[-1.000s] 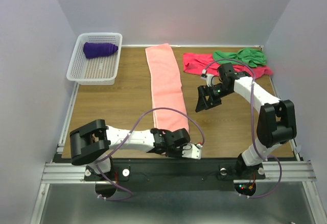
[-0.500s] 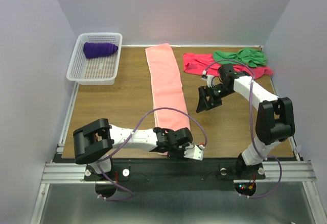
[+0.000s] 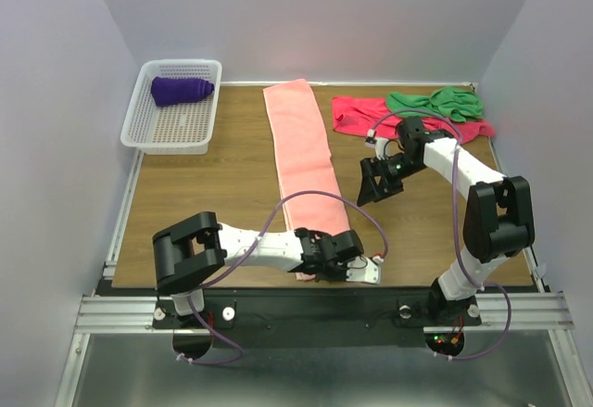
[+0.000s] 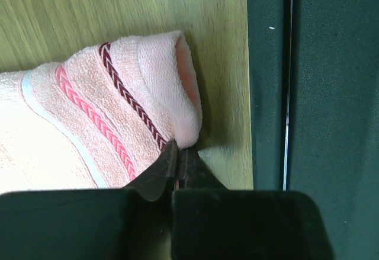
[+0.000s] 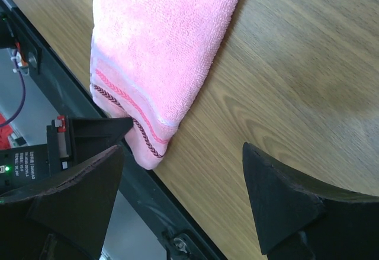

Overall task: Roll the towels
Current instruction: Fold the towel

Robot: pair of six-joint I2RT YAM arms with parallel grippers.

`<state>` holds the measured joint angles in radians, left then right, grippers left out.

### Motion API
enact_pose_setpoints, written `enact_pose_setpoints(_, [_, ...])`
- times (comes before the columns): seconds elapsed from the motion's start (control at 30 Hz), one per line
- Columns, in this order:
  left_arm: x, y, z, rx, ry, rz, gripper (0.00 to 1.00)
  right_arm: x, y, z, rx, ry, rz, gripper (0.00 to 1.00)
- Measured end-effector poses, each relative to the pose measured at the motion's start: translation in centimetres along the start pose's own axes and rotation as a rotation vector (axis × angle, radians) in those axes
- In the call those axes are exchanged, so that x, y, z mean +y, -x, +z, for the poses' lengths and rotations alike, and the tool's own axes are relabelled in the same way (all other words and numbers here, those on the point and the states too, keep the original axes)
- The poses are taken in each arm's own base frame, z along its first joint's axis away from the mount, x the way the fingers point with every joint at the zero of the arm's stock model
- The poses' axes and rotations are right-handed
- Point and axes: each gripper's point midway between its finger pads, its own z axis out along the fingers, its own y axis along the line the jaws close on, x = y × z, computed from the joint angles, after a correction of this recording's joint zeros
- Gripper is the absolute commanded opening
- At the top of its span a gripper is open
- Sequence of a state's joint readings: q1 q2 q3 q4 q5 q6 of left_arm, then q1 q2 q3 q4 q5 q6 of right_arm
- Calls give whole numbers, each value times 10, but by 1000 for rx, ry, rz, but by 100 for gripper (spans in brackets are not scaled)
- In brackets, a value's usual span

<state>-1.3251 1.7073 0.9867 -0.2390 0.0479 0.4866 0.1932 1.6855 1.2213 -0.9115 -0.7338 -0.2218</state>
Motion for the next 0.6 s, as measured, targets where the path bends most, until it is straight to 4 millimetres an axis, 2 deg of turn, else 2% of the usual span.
enact_pose_setpoints(0.13, [-5,0,-4,16,-29,-12,0,-2,0,-2,-4,-2,5,85])
enact_pose_setpoints(0.23, [-13,9,-17,16,-78,-21,0,-2,1,-3,-7,-3,6,85])
enact_pose_setpoints(0.47, [-42,60,-68,-119,-219,-12,0,2,22,-14,-56,-12,-31,86])
enact_pose_setpoints(0.6, [-28,65,-87,-155,-243,-31,0,2,24,-16,-59,-13,-34,86])
